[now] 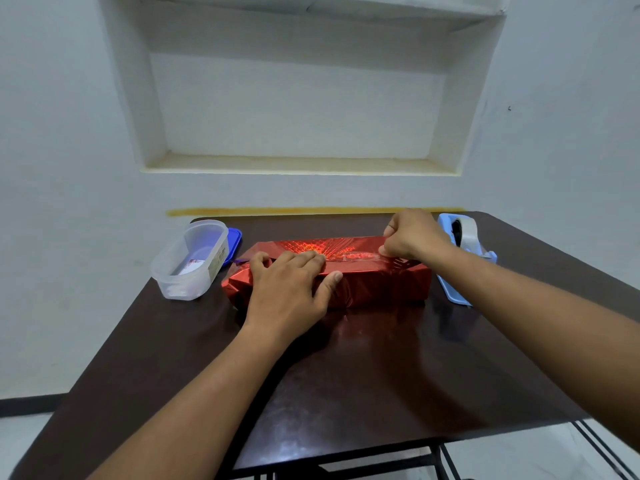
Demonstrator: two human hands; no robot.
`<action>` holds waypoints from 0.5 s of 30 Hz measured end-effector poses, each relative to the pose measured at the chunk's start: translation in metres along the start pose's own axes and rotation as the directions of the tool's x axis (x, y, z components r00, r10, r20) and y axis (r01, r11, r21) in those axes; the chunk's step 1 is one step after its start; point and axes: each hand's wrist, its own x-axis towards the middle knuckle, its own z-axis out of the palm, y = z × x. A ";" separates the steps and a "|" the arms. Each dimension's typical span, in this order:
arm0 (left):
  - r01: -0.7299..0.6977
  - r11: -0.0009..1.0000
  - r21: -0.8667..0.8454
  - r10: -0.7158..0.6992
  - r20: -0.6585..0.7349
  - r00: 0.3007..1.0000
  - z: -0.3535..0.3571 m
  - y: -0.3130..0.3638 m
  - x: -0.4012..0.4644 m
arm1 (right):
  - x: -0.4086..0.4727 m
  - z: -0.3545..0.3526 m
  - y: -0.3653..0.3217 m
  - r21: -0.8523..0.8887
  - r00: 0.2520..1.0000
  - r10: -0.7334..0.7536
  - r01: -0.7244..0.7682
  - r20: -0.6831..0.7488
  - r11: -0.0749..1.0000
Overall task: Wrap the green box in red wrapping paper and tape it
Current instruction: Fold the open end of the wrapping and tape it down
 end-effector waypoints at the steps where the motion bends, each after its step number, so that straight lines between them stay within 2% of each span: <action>1: -0.001 1.000 -0.003 0.001 -0.001 1.000 0.000 0.000 0.000 | -0.002 0.002 0.002 0.028 0.999 0.004 -0.003 -0.037 1.000; 6: 0.005 1.000 -0.001 -0.005 0.006 1.000 -0.001 0.001 0.000 | -0.014 0.007 -0.002 0.082 0.971 -0.059 0.080 -0.233 0.993; 11: 0.005 1.000 0.003 -0.005 -0.009 1.000 -0.001 0.001 0.000 | -0.021 0.026 -0.010 0.122 0.995 -0.061 0.070 -0.079 0.990; 15: 0.011 1.000 0.005 -0.011 -0.016 1.000 0.001 0.001 0.000 | -0.023 0.023 0.006 0.160 0.983 0.009 0.021 -0.185 0.987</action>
